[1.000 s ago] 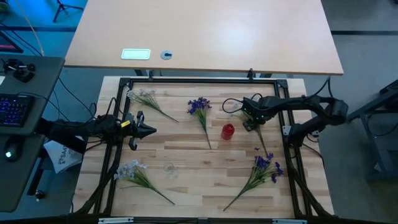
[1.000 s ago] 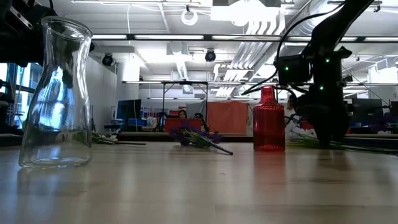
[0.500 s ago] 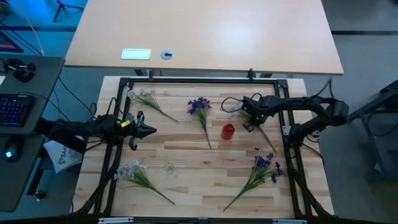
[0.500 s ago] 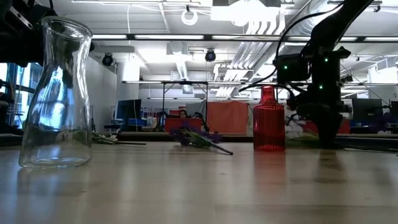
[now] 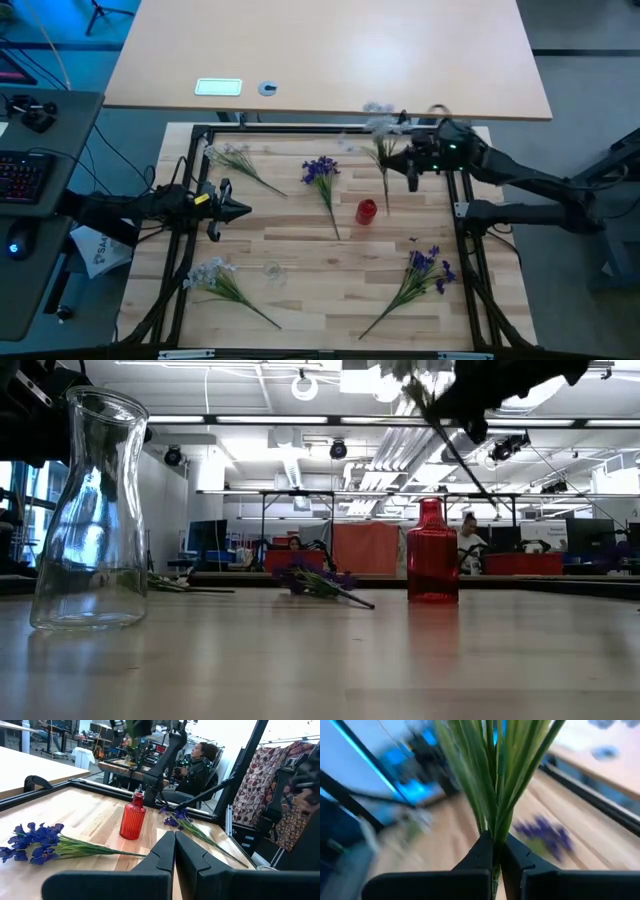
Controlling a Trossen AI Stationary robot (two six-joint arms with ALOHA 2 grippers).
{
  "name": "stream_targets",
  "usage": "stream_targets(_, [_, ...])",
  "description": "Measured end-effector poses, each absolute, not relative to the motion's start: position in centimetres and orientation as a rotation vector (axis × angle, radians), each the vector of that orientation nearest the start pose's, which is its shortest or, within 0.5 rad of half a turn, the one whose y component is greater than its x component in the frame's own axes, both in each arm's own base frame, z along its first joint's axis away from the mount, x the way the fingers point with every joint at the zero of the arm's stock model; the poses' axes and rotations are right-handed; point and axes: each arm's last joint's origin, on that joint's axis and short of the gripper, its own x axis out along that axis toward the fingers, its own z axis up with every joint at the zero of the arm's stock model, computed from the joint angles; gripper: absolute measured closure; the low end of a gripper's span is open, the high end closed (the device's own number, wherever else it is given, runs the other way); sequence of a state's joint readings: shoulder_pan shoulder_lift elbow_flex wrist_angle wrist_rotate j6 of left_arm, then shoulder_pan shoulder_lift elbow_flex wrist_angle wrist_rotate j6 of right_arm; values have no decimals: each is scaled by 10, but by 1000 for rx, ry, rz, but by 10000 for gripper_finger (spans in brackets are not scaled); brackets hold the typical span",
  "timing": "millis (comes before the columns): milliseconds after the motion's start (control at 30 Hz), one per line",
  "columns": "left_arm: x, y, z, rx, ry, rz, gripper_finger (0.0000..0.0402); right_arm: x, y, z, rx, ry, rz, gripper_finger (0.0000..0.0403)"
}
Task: Sort flowers into vase by color
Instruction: Put the top right white flowers into the red vase
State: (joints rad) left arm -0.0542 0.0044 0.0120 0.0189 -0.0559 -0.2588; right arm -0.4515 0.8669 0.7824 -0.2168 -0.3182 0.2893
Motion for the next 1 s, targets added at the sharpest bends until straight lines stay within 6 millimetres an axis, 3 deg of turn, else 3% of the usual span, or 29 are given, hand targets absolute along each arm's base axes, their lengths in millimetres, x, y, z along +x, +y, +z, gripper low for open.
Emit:
stream_targets(167, [97, -4, 169, -260, -27, -2, 401, 172, -60, 319, 383, -39, -72, 401])
stream_targets(267, [97, -4, 169, -260, -27, -2, 401, 174, -57, 312, 343, -105, -120, 401])
stream_targets(467, [97, -4, 169, -260, -27, -2, 401, 180, -58, 298, 263, -56, -202, 402])
stream_targets(667, [97, -4, 169, -260, -27, -2, 401, 180, -58, 309, 216, -72, -179, 402])
stream_targets(1000, [97, -4, 169, -260, -27, -2, 401, 179, -57, 311, 163, 43, -165, 403])
